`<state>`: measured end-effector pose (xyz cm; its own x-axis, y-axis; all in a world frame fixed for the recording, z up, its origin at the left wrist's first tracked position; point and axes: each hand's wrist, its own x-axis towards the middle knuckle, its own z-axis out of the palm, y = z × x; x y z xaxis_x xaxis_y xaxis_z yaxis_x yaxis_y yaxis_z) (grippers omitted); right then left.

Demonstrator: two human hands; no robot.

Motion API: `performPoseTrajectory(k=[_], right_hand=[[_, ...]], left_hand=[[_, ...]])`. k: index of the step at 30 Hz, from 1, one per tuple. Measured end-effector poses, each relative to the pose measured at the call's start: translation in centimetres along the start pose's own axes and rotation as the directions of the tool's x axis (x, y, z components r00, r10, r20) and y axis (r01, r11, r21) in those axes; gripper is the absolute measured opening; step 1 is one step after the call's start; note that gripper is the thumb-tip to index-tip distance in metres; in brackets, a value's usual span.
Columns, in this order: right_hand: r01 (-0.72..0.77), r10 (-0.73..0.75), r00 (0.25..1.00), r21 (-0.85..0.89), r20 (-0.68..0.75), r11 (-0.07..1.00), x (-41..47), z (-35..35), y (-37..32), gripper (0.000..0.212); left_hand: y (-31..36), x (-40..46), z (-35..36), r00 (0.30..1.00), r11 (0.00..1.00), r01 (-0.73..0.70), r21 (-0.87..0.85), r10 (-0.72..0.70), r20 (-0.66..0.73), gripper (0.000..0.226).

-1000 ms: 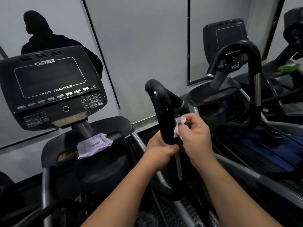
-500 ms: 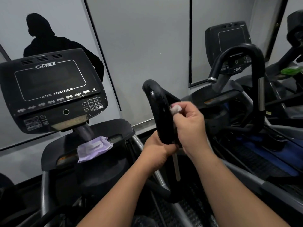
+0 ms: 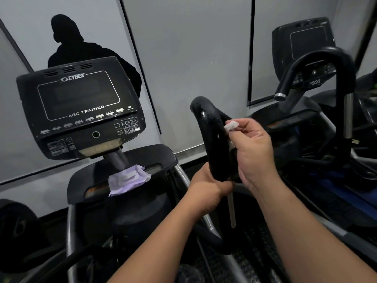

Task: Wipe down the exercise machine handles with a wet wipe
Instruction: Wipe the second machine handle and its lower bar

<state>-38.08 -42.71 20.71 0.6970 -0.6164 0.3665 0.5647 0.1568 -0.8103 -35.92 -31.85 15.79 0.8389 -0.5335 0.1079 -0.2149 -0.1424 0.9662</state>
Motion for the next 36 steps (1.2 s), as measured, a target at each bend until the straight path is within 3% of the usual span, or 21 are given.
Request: performPoseTrajectory(k=[2, 6, 9, 13, 15, 18, 20, 27, 30, 32, 35, 36], right_hand=[[-0.071, 0.071, 0.997, -0.031, -0.018, 0.997, -1.7, -0.9, 1.1, 0.036], [-0.177, 0.174, 0.982, -0.044, -0.078, 0.983, -3.9, -2.1, 2.0, 0.014], [-0.013, 0.004, 0.997, -0.124, -0.073, 0.992, -2.4, -0.9, 0.0, 0.020], [0.190, -0.200, 0.979, -0.210, -0.027, 0.959, -2.1, -0.3, -1.9, 0.017], [0.218, -0.231, 0.973, -0.334, 0.001, 0.917, -3.7, -1.8, -0.9, 0.022], [0.185, -0.201, 0.980, -0.434, 0.010, 0.882, -7.0, -3.6, 0.8, 0.024], [0.215, -0.234, 0.972, -0.450, 0.013, 0.867, -7.4, -3.3, 0.7, 0.028], [0.554, -0.535, 0.813, -0.586, 0.230, 0.591, -4.8, -0.6, -2.5, 0.013], [0.605, -0.540, 0.771, -0.652, 0.337, 0.457, -6.8, -2.2, -0.5, 0.013], [0.604, -0.506, 0.775, -0.679, 0.378, 0.418, -8.0, -2.7, 0.2, 0.015], [0.641, -0.532, 0.745, -0.652, 0.402, 0.405, -6.3, -1.2, -1.5, 0.018], [0.655, -0.555, 0.728, -0.648, 0.402, 0.389, -5.2, -0.4, -2.4, 0.019]], left_hand=[[0.0, -0.4, 0.2, 1.000, 1.000, -0.018, -0.025, 0.018, 0.004, 0.025], [0.1, -0.8, 0.3, 0.998, 0.998, -0.056, -0.019, 0.057, 0.036, 0.027], [0.0, -0.8, 0.4, 0.998, 0.998, -0.056, -0.013, 0.057, 0.023, 0.021], [-0.1, -0.9, 1.0, 0.997, 0.977, -0.072, 0.202, 0.074, -0.006, 0.025], [-0.2, -1.2, 1.4, 0.998, 0.985, -0.054, 0.162, 0.058, -0.024, 0.024], [0.1, -1.9, 1.5, 0.999, 0.997, -0.004, -0.071, 0.006, 0.035, 0.026], [0.4, -2.1, 1.4, 0.998, 0.999, -0.003, -0.053, 0.006, 0.066, 0.022], [1.1, -2.8, 1.1, 0.993, 0.986, -0.117, 0.121, 0.114, 0.028, 0.025], [1.3, -2.6, 1.0, 0.992, 0.961, -0.121, 0.250, 0.110, 0.058, 0.016], [1.6, -2.4, 0.9, 0.995, 0.954, -0.086, 0.289, 0.070, 0.067, 0.030], [1.8, -2.5, 1.0, 0.988, 0.966, -0.151, 0.211, 0.139, 0.068, 0.015], [1.5, -2.5, 0.9, 0.986, 0.972, -0.162, 0.173, 0.153, 0.063, 0.021]])
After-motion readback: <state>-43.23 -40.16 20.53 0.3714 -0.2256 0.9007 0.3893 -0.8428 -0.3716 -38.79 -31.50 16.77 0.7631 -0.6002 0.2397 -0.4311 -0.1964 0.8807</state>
